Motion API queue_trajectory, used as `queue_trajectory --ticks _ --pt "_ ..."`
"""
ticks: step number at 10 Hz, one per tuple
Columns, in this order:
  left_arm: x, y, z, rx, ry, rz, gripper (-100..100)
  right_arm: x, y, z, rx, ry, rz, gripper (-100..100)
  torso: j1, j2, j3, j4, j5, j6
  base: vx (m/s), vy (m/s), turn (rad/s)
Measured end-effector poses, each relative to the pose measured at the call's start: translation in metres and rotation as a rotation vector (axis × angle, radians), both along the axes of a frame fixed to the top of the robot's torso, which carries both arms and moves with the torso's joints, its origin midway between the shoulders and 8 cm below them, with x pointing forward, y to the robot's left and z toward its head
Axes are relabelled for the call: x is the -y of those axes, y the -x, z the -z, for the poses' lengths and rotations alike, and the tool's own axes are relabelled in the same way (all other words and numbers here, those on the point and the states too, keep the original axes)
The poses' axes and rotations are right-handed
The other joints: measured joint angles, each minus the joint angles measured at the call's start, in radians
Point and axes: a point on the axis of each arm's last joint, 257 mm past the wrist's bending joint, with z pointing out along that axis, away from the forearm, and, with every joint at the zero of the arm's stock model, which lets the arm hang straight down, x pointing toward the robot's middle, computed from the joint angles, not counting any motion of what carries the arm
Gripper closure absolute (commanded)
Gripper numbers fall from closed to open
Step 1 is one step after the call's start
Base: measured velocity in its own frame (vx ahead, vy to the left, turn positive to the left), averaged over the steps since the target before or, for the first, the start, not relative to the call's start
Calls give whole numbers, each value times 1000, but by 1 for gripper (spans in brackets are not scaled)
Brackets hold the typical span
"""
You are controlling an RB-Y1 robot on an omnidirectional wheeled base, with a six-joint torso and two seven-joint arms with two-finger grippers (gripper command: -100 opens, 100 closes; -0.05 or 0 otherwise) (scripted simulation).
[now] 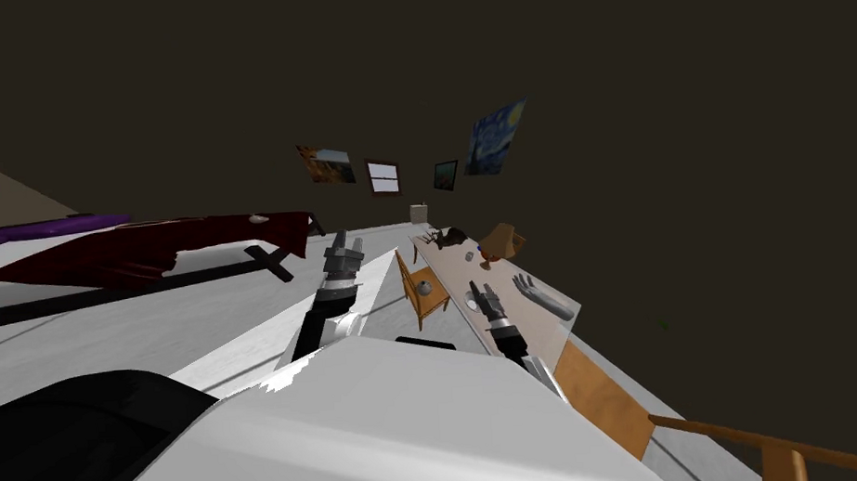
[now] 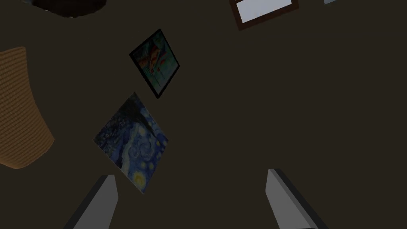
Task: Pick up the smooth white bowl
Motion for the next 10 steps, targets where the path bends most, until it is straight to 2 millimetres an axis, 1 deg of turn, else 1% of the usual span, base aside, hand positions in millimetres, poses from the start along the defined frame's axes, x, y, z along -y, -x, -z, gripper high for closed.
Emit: queue_trajectory --ticks 2,3,4,5,6,7,8,9,10 --pt "0 0 0 0 0 0 0 0 3 22 -43 91 -1 -100 0 1 0 0 0 1 16 0 105" --pt "0 0 0 0 0 0 0 3 7 30 -61 124 1 -100 0 1 1 0 0 1 13 -1 157" --pt "0 0 0 0 0 0 0 5 9 50 -89 169 1 -100 0 1 1 0 0 1 11 -4 94" --pt "0 0 0 0 0 0 0 4 10 57 -100 205 -3 -100 0 1 1 0 0 1 10 0 174" --pt "0 0 0 0 0 0 0 7 14 70 -127 255 -5 -100 0 1 1 0 0 1 9 -5 96" --pt "0 0 0 0 0 0 0 9 18 77 -144 288 -6 -100 0 1 1 0 0 1 9 -3 145" --pt "0 0 0 0 0 0 0 12 19 94 -171 337 -10 -100 0 1 1 0 0 1 9 -4 105" --pt "0 0 0 0 0 0 0 13 22 101 -186 373 -13 -100 0 1 1 0 0 1 8 0 177" --pt "0 0 0 0 0 0 0 21 24 117 -213 426 -18 -100 0 1 1 0 0 1 6 -5 89"
